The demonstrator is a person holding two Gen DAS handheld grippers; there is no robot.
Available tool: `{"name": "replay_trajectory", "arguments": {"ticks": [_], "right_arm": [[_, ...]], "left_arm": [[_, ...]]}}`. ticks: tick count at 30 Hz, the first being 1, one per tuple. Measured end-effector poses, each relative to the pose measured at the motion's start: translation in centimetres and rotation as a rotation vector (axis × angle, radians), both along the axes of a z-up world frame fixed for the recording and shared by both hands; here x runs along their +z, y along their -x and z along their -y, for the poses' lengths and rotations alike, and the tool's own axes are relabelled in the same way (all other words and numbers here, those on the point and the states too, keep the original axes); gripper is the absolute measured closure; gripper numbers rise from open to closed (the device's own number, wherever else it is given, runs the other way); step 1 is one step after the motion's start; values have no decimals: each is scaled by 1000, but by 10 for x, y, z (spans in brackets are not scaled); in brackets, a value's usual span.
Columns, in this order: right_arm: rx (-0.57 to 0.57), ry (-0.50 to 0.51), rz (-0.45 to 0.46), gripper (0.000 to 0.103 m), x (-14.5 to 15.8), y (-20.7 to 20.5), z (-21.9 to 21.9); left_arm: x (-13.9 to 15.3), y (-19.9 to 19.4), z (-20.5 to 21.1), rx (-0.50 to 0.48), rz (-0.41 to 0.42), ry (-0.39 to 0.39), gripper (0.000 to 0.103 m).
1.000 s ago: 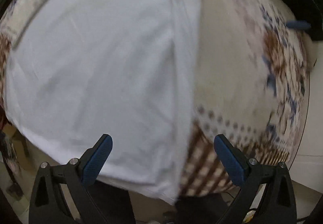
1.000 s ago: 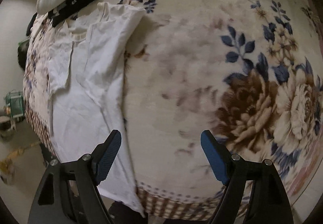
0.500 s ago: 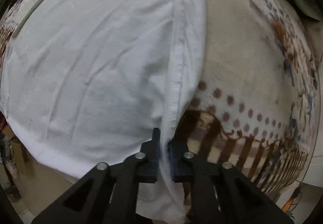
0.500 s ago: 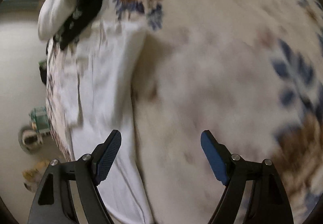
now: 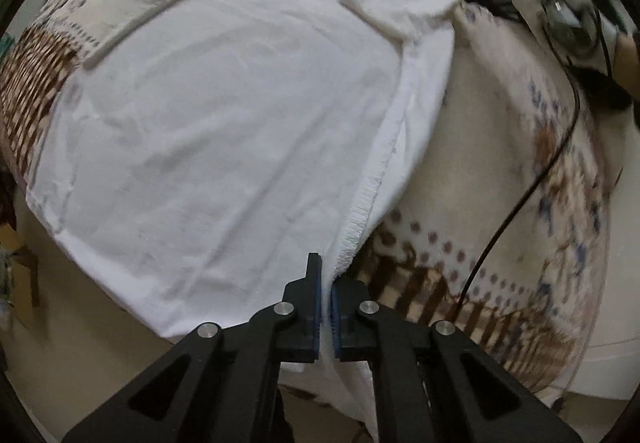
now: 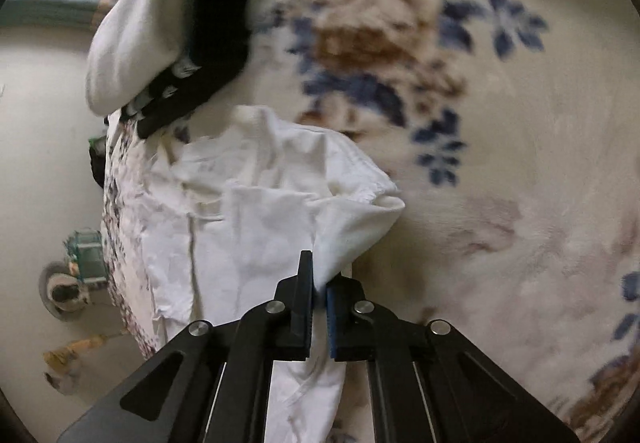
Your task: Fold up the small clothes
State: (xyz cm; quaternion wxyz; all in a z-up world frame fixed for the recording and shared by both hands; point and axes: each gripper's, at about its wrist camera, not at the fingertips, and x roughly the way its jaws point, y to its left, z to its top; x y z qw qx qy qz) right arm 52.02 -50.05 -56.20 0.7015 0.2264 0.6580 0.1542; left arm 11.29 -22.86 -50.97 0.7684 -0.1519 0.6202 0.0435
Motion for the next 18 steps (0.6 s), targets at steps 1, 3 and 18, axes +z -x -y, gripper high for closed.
{"name": "replay_trajectory", "arguments": {"ticks": [1, 3, 18], "right_arm": [[16, 17, 9, 97, 11, 0, -6], [32, 52, 19, 97, 31, -4, -21], [208, 363, 69, 98, 61, -72, -308]], "left_arm": [[7, 2, -12, 18, 10, 7, 101], [18, 0, -34, 51, 22, 29, 101], [-2, -40, -253, 222, 31, 55, 101]]}}
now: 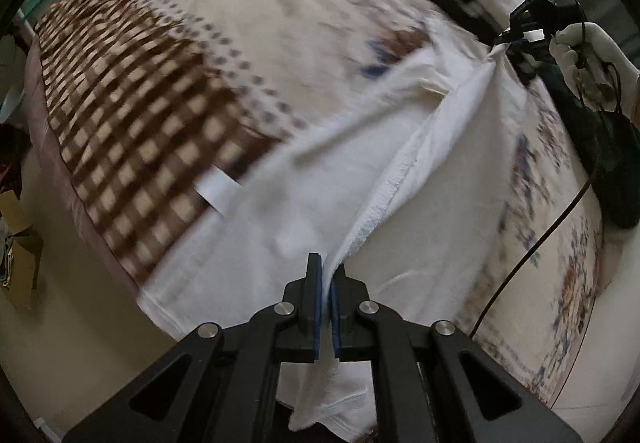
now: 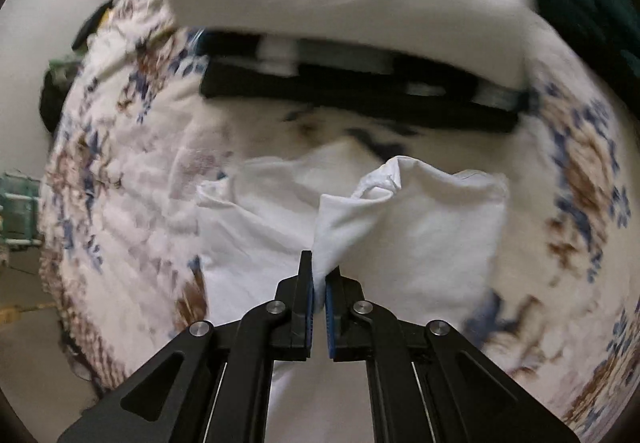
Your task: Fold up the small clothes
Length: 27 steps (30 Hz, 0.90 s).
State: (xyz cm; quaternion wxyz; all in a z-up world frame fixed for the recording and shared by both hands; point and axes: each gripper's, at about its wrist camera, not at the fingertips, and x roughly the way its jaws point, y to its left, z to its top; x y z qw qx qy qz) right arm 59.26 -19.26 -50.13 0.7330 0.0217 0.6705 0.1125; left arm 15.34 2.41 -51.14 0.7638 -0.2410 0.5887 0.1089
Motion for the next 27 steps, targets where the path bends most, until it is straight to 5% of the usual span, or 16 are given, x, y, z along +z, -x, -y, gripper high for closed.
{"name": "replay_trajectory", "arguments": {"ticks": [7, 11, 12, 14, 17, 23, 27], "right_arm": [[49, 132, 3, 98, -38, -15, -82], [69, 157, -15, 96, -47, -15, -100], [63, 126, -43, 96, -48, -14, -100], [61, 58, -81, 78, -46, -12, -98], [45, -26, -97, 47, -31, -1, -87], [93, -75, -67, 47, 10, 58, -59], [121, -84, -114, 47, 12, 120, -30]], "left_arm": [[-38, 1, -50, 45, -50, 40, 101], [-55, 15, -77, 114, -87, 143, 88], [-57, 22, -86, 146, -94, 168, 74], [-55, 39, -104, 218, -86, 201, 57], [-44, 75, -137, 369, -61, 280, 54], [-31, 100, -140, 423, -47, 355, 52], [-44, 91, -110, 411, -119, 407, 52]]}}
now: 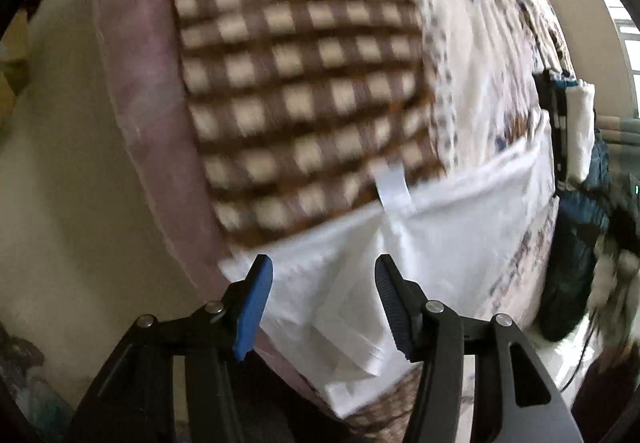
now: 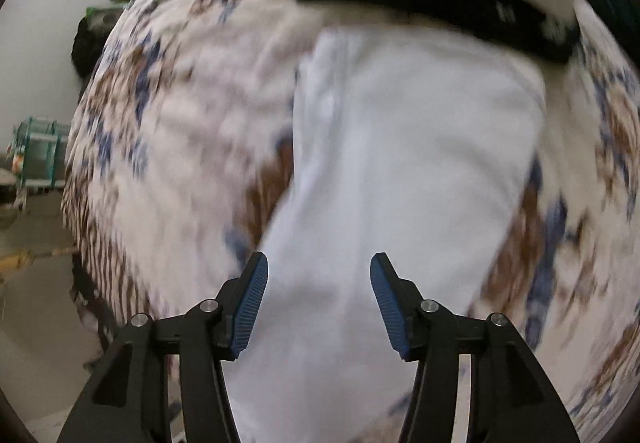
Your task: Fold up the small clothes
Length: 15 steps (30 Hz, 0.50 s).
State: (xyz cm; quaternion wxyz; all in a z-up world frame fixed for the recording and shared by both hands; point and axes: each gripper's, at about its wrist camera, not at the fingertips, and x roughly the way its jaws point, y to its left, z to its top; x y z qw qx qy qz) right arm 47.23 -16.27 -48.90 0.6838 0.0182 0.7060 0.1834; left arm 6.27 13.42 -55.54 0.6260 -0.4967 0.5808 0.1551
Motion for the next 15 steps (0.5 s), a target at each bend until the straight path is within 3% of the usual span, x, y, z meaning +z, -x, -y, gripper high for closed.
{"name": "replay_trajectory", "arguments": {"ticks": [4, 7, 8, 9, 12, 15], "right_arm": [[10, 24, -51, 47, -15, 65, 29], [-50, 0, -131, 47, -43, 98, 51], [-74, -1, -150, 47, -51, 104, 56], [-85, 3, -158, 47, -57, 110, 59], [-96, 13, -171, 47, -71, 125, 65], [-61, 22, -164, 47, -72, 136, 64]], "left_arm": [[-18, -1, 27, 37, 5, 95, 52], [-29, 0, 41, 43, -10, 71, 57], [-25, 2, 43, 56, 7, 54, 75], [-19, 3, 44, 58, 30, 36, 101], [9, 7, 42, 17, 66, -84, 100], [30, 22, 26, 40, 53, -164, 100]]}}
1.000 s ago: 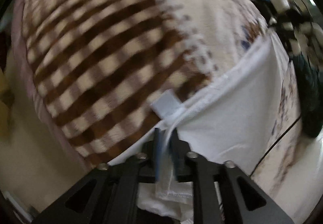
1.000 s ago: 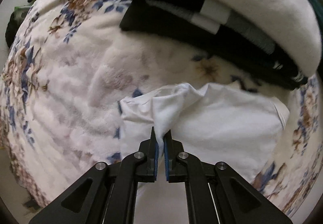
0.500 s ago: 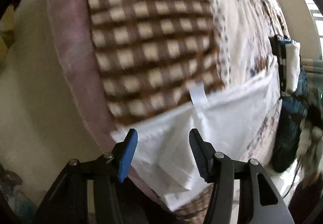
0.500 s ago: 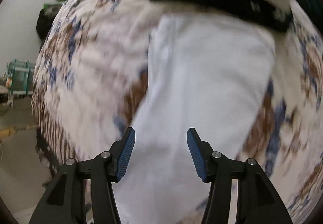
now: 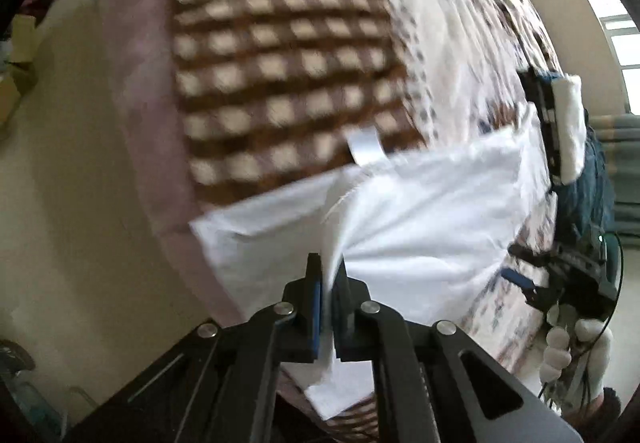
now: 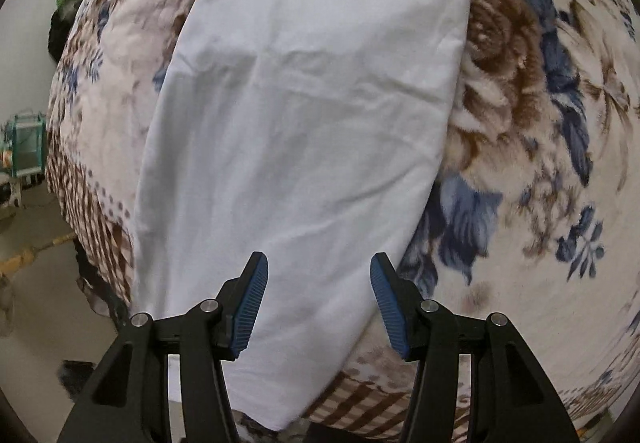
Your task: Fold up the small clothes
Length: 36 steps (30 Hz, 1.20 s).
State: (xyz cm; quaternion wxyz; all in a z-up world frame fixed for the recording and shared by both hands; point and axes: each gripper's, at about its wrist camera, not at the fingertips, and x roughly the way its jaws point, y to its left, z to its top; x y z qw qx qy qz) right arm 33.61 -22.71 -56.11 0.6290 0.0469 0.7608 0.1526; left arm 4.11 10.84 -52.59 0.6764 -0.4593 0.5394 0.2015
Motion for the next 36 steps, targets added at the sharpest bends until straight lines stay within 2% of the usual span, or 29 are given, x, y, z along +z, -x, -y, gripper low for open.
{"name": "replay_trajectory", "arguments": {"ticks": [2, 5, 7, 10, 12, 13, 15, 16, 17, 18, 19, 21, 23, 27, 28, 29, 31, 32, 33, 34, 36], "right_arm": [[34, -1, 1, 47, 2, 5, -2], [71, 11, 3, 47, 5, 7, -7], [94, 12, -1, 47, 5, 14, -13], [112, 7, -1, 47, 9, 23, -18], [105, 2, -6, 47, 10, 26, -16], [100, 1, -10, 47, 10, 28, -14], [91, 5, -16, 47, 9, 30, -12], [88, 7, -21, 47, 8, 31, -7], [85, 10, -25, 47, 7, 31, -6], [83, 14, -28, 47, 6, 32, -5], [83, 18, -30, 47, 5, 32, -5], [81, 20, -30, 47, 5, 34, -5], [78, 17, -30, 47, 6, 38, -5], [71, -19, -76, 47, 0, 60, -6], [68, -28, -84, 47, -1, 65, -6], [64, -41, -95, 47, -2, 72, -6], [56, -54, -109, 47, -4, 90, -8], [42, -59, -114, 47, -5, 99, -8], [19, -65, -123, 47, -6, 110, -7], [1, -65, -129, 47, -7, 117, -5], [-63, -61, -150, 47, -9, 139, -2]], "left_arm": [[1, 13, -15, 34, -15, -27, 99], [-14, 35, -38, 130, -35, 28, 99], [-26, 42, -40, 189, 4, 116, 97], [-39, 45, -32, 242, 79, 231, 79], [-47, 41, -25, 271, 108, 274, 65], [-51, 38, -22, 287, 119, 283, 64], [-55, 32, -16, 298, 116, 269, 65], [-53, 30, -15, 295, 103, 221, 67], [-49, 31, -13, 290, 102, 185, 74], [-44, 28, -11, 271, 99, 141, 95], [-42, 22, -10, 244, 80, 103, 99], [-33, 21, -9, 213, 65, 30, 101], [-27, 22, -10, 177, 17, -38, 102], [-22, 39, -26, 184, -17, -49, 102], [-18, 42, -29, 178, -3, -32, 102], [-14, 51, -37, 172, 32, 10, 100], [-5, 53, -43, 144, 65, 41, 94], [-3, 46, -43, 119, 84, 51, 78], [-2, 39, -45, 69, 94, 54, 58], [-3, 33, -46, 30, 95, 56, 52], [-12, 15, -44, -60, 91, 71, 48]]}}
